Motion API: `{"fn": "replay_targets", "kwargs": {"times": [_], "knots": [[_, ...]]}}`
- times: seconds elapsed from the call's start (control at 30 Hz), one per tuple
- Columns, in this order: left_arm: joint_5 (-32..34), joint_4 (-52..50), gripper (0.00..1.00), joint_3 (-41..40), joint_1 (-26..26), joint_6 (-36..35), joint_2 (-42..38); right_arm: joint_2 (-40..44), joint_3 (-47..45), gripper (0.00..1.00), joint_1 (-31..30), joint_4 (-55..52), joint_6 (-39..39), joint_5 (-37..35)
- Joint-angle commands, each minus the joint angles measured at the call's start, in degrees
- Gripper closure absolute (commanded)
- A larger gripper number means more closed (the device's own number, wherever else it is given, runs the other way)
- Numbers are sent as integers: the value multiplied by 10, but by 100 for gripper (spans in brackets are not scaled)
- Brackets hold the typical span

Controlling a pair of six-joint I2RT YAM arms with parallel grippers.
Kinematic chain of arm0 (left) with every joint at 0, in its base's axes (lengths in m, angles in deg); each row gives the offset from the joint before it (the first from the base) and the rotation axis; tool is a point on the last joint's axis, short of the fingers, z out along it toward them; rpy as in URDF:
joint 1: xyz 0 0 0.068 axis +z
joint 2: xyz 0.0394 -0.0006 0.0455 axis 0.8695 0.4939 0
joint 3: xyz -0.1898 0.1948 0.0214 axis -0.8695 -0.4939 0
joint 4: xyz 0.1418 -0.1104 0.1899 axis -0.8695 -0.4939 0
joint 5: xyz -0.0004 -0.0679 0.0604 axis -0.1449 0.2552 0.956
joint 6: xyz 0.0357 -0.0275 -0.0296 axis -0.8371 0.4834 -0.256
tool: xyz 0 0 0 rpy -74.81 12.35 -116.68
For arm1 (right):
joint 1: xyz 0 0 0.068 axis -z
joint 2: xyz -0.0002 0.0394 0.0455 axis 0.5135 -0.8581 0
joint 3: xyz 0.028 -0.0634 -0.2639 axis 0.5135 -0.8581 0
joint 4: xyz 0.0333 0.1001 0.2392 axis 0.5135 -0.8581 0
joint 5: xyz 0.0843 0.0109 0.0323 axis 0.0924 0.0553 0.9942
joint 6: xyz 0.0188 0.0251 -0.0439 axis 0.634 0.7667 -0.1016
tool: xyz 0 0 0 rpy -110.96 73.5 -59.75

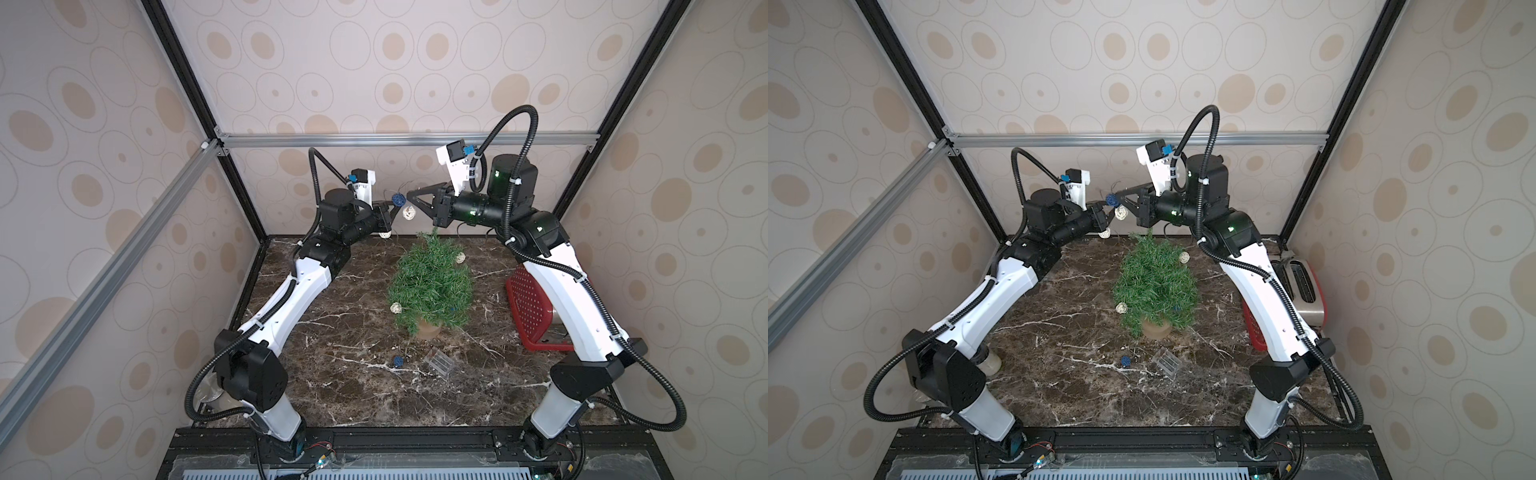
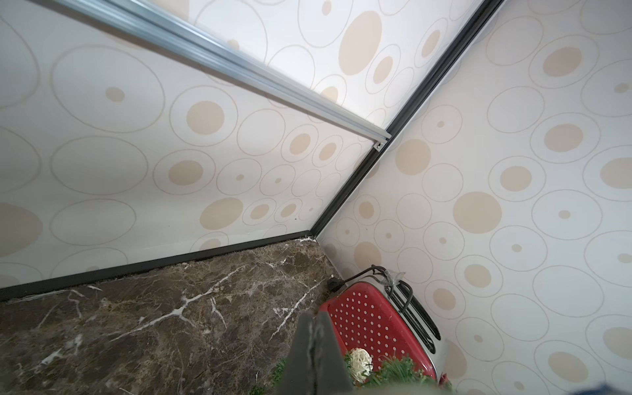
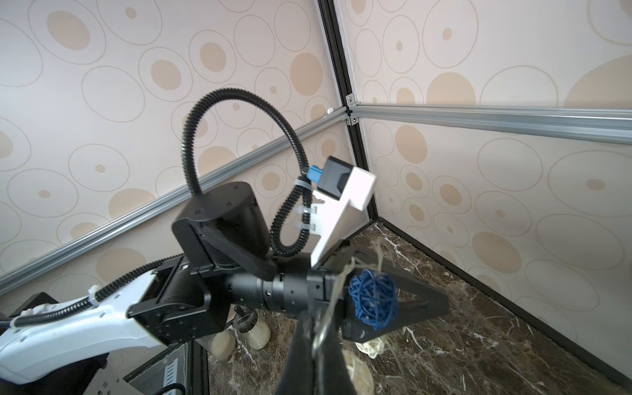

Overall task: Remove string lights from the small christmas tree
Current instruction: Remove the light string from the Christmas tree.

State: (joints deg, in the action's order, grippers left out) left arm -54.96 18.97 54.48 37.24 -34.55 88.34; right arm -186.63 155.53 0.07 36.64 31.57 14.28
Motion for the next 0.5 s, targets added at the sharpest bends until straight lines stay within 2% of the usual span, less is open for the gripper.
{"fn": "replay_targets", "kwargs": {"times": [0.0,0.47], "knots": [[21,-10,100,9,0,-27,-42,21,-18,100,-8,14,2,0],[35,-74,100,41,0,-42,-100,53,-59,100,-14,9,2,-20]]}}
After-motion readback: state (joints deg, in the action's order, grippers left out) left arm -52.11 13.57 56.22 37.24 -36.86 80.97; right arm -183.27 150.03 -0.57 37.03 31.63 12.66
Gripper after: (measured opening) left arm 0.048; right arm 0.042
